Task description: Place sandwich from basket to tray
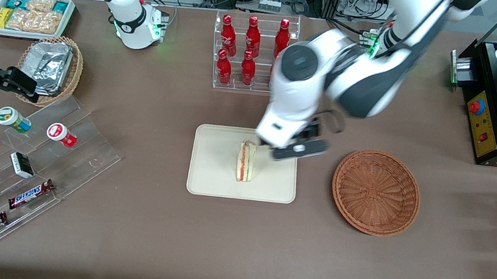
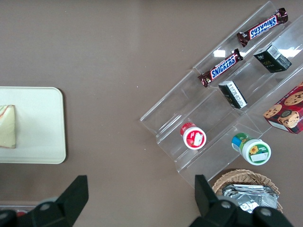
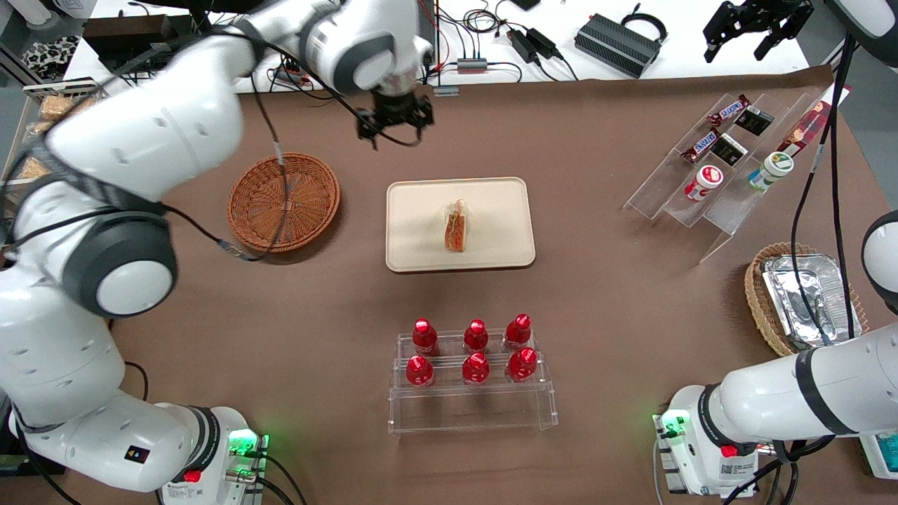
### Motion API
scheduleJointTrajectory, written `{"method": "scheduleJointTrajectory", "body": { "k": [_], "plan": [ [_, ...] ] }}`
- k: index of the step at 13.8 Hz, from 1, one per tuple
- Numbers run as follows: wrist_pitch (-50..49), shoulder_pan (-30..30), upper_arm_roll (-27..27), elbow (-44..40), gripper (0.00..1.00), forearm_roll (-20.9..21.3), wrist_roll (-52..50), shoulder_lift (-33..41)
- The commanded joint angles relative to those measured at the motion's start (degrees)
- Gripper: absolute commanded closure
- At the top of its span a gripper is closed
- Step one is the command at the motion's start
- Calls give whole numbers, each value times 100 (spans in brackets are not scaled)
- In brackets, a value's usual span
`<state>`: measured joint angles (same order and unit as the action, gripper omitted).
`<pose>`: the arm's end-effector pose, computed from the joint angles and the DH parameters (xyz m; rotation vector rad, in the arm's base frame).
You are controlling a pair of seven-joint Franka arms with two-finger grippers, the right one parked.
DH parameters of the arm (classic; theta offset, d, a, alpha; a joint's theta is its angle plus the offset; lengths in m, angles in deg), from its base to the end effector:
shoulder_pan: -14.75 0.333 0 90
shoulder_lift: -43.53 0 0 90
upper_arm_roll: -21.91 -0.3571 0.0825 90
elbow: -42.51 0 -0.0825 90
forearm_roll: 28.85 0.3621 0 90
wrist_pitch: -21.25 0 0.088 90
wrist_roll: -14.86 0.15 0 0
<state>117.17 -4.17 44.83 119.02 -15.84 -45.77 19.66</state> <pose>0.5452 -0.3815 0.5017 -3.0228 -0.4979 -0.0346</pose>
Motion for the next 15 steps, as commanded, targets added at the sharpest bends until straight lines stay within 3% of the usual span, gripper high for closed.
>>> {"method": "scheduleJointTrajectory", "body": {
  "k": [1,5,9,13,15],
  "plan": [
    [-337,607,11,539,0,-158,400,759],
    [-872,1784,2,672,0,-510,1929,1393],
    [-1505,3121,-41,821,0,-1185,4537,2078],
    [-1568,2527,-1638,1216,0,-1485,5702,2579],
    [-1498,2175,-2114,1497,0,-1486,5888,2861]
  ]
}}
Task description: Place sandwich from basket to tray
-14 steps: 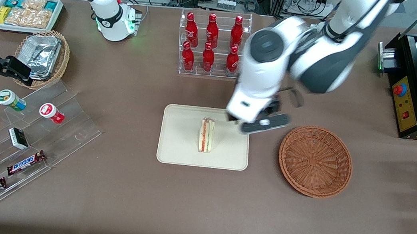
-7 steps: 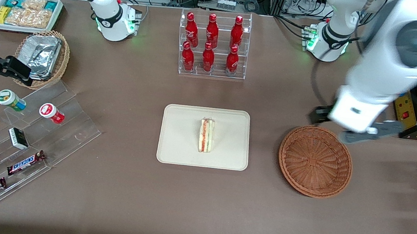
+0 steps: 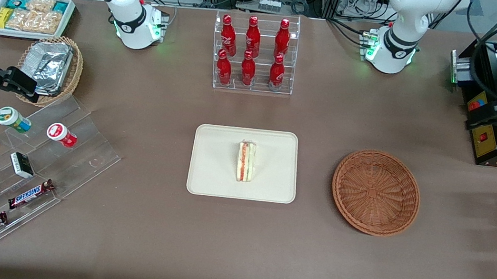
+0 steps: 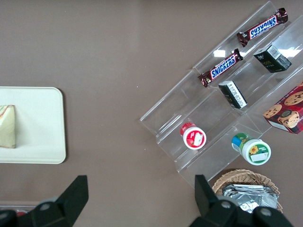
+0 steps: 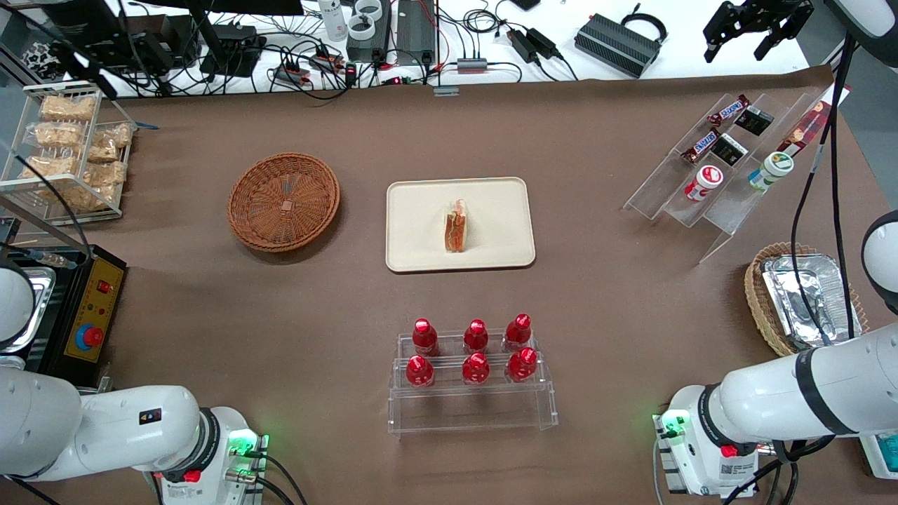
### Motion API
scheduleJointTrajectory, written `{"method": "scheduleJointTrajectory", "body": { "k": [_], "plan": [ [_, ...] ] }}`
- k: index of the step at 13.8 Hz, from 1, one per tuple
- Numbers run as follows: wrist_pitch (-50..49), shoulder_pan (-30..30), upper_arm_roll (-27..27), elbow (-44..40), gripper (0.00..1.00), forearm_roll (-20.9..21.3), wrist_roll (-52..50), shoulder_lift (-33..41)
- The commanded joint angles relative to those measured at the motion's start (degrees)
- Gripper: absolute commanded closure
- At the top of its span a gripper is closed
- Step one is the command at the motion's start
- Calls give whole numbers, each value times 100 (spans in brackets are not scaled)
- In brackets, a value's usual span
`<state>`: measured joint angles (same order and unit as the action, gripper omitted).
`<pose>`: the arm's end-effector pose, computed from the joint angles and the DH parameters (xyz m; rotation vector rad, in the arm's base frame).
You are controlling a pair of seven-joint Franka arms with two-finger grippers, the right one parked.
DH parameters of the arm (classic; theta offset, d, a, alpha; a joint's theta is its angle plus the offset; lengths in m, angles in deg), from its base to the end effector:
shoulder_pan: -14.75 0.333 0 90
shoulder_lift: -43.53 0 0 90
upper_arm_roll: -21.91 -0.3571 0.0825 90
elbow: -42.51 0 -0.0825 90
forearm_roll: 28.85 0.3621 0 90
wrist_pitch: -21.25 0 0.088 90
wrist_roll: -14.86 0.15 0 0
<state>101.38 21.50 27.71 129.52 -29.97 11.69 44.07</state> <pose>0.5064 0.0049 0.6367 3.1186 0.1087 -0.1734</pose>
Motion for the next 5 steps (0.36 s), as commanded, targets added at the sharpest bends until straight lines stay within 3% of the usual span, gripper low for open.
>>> {"method": "scheduleJointTrajectory", "body": {
  "k": [1,5],
  "plan": [
    [73,-533,-473,457,0,-73,133,421],
    [21,-780,-562,168,0,-64,97,158]
  ]
}}
